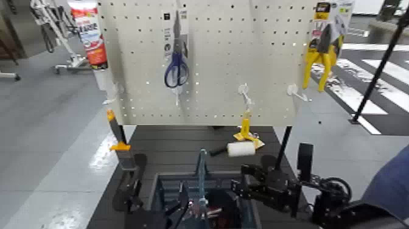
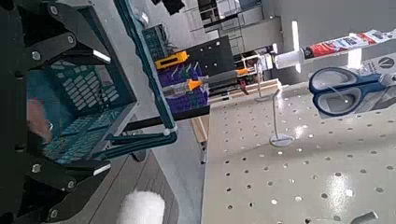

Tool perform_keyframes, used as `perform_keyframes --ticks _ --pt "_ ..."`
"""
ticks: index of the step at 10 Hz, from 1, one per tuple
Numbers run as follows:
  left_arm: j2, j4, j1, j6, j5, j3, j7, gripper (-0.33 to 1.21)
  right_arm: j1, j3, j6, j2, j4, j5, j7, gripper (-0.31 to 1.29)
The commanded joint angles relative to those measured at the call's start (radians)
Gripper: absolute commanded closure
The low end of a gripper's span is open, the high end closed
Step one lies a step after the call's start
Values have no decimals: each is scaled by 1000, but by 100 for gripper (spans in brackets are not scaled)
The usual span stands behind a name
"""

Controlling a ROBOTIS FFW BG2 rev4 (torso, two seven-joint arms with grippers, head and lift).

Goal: Put the red colored gloves into the crate.

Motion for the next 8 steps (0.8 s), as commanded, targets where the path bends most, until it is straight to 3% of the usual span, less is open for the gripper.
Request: perform_keyframes --ticks 1,2,4,6,8 --pt "-34 0 0 0 0 2 0 15 -3 -9 -5 -2 -6 0 -1 45" --pt "-34 -1 2 0 2 2 0 15 0 -32 -7 -4 -17 6 -8 45" --pt "-34 -1 3 0 2 4 0 15 32 -121 47 -11 -88 31 -49 45" --pt "-34 -1 2 0 0 2 0 15 66 -167 31 -11 -140 37 -87 44" --pt "-31 -1 2 0 2 1 0 15 110 -198 27 -5 -180 34 -107 -6"
